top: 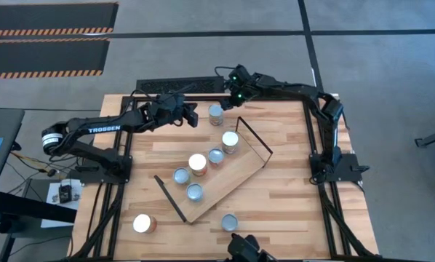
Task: Pick and place cans onto a shelf
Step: Put the canned peaches on the shelf aligned with the other canned peaches
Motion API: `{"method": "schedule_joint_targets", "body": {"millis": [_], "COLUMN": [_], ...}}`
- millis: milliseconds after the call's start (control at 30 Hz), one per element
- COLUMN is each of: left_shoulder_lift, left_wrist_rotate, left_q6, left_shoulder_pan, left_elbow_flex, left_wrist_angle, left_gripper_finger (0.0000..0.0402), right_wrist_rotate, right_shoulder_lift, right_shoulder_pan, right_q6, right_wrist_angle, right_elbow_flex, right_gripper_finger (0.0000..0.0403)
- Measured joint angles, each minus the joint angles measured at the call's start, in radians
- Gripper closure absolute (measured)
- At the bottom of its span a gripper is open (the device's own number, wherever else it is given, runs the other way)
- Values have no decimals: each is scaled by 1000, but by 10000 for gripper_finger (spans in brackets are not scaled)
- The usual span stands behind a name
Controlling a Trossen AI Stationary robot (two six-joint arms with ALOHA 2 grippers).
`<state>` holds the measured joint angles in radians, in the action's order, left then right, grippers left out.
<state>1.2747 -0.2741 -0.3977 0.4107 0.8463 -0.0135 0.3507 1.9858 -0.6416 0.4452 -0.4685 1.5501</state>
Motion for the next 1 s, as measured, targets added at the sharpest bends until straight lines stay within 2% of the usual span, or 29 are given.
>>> {"method": "schedule_joint_targets", "body": {"millis": [467,600,800,1000], "left_shoulder_lift": [0,0,0,0], "left_wrist_rotate": [-1,-2,-2,-3], "left_q6": [0,-5,-5,-6], "left_shoulder_pan": [0,0,0,0], "left_elbow_flex": [0,0,0,0], "left_wrist_angle": [0,0,0,0], "left_gripper_finger": [393,393,393,393], "right_wrist_rotate": [-7,-9,-13,-10], "right_shoulder_lift": [45,45,44,44], "right_shoulder_pan": [13,14,14,3], "right_q6": [-8,-24,-52,-63], "right_wrist_angle": [30,35,34,13], "right_elbow_flex": [-1,-1,1,1], "right_gripper_finger": [280,313,386,396]}}
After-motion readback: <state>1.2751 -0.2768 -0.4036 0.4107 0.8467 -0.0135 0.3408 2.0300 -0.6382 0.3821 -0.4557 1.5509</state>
